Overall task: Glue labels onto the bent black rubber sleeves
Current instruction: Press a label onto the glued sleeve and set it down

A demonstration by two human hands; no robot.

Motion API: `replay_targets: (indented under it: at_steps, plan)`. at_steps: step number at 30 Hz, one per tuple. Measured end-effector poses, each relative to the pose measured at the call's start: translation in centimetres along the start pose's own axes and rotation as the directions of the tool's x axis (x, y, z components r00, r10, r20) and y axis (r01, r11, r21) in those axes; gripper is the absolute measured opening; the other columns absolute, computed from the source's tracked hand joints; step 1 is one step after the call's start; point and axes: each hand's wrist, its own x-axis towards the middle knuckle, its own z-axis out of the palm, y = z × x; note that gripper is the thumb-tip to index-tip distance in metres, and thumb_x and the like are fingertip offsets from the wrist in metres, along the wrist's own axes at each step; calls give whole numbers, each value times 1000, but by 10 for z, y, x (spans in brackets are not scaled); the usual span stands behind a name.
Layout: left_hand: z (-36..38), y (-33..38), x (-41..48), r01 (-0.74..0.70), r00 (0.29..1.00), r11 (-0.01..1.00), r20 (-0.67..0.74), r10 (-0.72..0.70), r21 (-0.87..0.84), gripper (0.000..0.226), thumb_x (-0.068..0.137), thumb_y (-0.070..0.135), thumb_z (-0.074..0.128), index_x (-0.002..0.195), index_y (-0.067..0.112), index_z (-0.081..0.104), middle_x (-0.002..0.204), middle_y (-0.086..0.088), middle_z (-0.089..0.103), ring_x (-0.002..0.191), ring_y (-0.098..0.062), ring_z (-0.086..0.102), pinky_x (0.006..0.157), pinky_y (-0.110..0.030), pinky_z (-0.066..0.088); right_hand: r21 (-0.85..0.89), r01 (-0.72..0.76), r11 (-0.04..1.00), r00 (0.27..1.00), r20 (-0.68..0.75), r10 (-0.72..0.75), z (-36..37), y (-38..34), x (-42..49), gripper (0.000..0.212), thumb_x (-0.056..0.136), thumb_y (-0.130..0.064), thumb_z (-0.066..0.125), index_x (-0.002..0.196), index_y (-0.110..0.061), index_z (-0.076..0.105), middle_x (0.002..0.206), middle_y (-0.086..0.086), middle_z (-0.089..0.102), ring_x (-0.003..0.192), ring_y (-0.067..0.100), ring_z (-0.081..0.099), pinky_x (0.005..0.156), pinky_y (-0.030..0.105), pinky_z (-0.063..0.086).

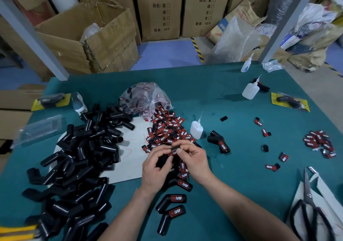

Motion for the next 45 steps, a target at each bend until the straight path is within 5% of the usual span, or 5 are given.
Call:
replay_targets:
  at_steps: [16,21,30,40,45]
  plan:
    - [1,-7,-7,164,986,977,40,-160,-133,37,85,21,77,116,38,64,118,7,76,113,-18,72,97,-23,54,-27,-22,999,999,-29,21,2,11,-1,26,79,-21,71,71,3,69,102,-9,69,101,10,64,92,26,48]
    - [0,-2,-6,78,996,994,39,-75,-75,35,89,21,74,112,45,61,121,10,75,116,-19,71,101,-29,54,-41,7,999,998,63,-5,2,6,-3,15,82,-18,73,94,-18,81,122,-1,67,115,24,64,102,38,51]
    - [2,-1,-6,118,992,991,61,-114,-61,34,89,25,73,110,48,62,121,14,74,117,-15,70,101,-30,53,63,-109,992,992,64,105,3,6,-2,15,82,-10,71,94,-6,79,115,1,69,108,19,67,96,31,51]
    - [1,-1,3,274,942,939,-138,-306,-209,36,88,11,78,103,43,74,110,7,75,100,-7,71,84,-16,54,300,-250,921,968,70,240,0,1,5,21,91,-14,66,100,2,77,122,17,71,110,31,68,86,31,58]
    - [2,2,3,285,937,940,-151,-315,-189,31,87,20,80,104,46,74,105,13,76,98,-6,71,87,-15,53,-7,-48,999,999,11,48,-1,4,4,20,87,-5,72,79,-23,79,112,2,73,105,17,68,92,27,52]
